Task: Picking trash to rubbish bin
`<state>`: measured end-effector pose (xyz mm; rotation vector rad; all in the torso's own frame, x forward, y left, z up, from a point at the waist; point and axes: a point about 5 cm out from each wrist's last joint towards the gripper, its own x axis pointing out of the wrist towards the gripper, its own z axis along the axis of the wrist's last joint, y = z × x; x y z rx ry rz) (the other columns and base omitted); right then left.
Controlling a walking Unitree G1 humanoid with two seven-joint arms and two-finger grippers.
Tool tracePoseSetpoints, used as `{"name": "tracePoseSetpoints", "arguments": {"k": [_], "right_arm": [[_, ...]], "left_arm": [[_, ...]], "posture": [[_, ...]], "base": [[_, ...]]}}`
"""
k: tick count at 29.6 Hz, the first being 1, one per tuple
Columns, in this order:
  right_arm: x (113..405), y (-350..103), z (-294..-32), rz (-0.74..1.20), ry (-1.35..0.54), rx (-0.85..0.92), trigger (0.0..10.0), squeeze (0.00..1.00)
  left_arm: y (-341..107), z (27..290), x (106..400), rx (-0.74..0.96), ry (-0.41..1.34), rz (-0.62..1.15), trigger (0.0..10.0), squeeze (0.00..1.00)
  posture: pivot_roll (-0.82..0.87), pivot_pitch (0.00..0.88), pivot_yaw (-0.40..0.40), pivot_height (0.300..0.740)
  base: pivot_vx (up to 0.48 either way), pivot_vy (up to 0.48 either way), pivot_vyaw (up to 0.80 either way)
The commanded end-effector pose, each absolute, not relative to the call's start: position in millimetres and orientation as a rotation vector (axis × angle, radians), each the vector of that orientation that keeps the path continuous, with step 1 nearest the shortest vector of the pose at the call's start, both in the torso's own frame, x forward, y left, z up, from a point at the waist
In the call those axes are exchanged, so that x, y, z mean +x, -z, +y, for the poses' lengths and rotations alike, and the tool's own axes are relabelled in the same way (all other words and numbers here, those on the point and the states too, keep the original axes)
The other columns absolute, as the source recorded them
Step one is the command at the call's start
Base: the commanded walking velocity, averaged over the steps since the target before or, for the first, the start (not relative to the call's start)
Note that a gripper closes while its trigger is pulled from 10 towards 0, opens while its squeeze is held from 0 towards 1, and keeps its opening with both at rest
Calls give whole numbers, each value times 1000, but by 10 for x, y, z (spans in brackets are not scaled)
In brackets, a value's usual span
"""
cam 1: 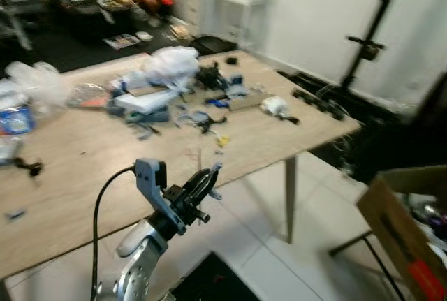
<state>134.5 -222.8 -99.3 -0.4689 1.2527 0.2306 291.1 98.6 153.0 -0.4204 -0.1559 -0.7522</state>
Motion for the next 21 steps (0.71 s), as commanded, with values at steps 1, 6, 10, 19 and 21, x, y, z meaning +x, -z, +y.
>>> {"name": "tracePoseSetpoints", "arguments": {"k": [1, 6, 10, 19, 21], "right_arm": [[1302, 994, -2286, 1263, -219, -469, 10000, 0], [1230, 1019, -2277, 1272, -222, -482, 10000, 0], [1251, 1017, -2258, 1264, -220, -492, 10000, 0], [1325, 1000, -2230, 1246, -233, -512, 10000, 0], [1333, 996, -2234, 1245, -234, -515, 10000, 0]], "left_arm": [[-1476, 981, 2908, -400, 733, -138, 10000, 0], [-1412, 1216, 3019, -334, 526, -144, 10000, 0], [-1329, 1430, 3038, -292, 414, -138, 10000, 0], [-1100, 1443, 2758, -253, 540, -97, 10000, 0], [-1086, 1373, 2680, -276, 601, -98, 10000, 0]], "posture": [[-36, 140, 20, 740], [-33, 145, 15, 740], [-31, 148, 11, 740], [-20, 153, -4, 740], [-18, 154, -8, 740]], "base": [[0, 0, -781], [0, 0, -783], [0, 0, -781], [0, 0, -783], [0, 0, -784]]}}
